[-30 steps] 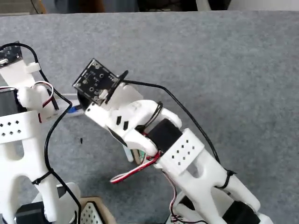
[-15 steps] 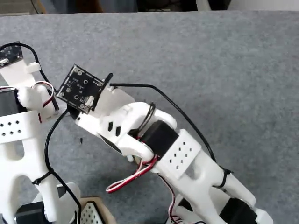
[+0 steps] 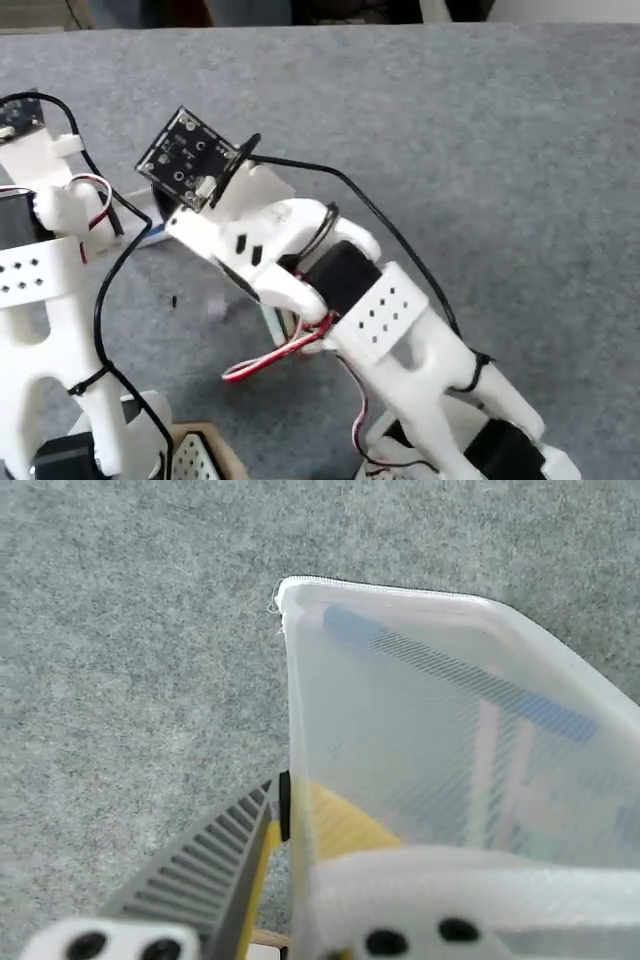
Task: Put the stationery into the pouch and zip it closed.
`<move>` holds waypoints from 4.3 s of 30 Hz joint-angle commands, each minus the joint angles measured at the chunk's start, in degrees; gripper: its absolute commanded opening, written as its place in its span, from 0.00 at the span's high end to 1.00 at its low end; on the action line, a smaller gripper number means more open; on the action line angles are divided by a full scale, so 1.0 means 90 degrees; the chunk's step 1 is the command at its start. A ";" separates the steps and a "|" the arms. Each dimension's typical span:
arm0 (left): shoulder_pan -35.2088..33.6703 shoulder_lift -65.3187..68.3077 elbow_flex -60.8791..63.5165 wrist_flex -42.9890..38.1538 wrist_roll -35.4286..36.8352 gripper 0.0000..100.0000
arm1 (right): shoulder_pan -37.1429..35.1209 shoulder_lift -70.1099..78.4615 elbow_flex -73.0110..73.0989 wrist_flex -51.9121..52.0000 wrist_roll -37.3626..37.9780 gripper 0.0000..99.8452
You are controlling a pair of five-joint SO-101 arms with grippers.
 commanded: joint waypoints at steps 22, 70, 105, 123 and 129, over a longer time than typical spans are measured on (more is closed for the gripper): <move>-0.0698 -0.0020 -0.0054 -0.0361 0.0000 0.97 | 0.0039 -0.0874 0.1382 0.2647 0.0049 0.87; -0.1089 -0.0020 -0.0005 -0.0361 0.0303 0.97 | 0.1651 0.7810 -0.5241 0.3829 -0.1582 0.90; -0.1089 -0.0020 0.0005 -0.0352 0.0283 0.97 | 0.1416 0.8386 -0.5563 0.4620 -0.1573 0.97; -0.1089 -0.0059 0.0015 -0.0322 0.0264 0.97 | 0.2178 0.7272 -0.6227 0.4982 -0.1524 0.99; -0.1079 -0.0049 0.0024 -0.0313 0.0264 0.97 | 0.2256 0.6335 -0.6921 0.5460 -0.1299 0.99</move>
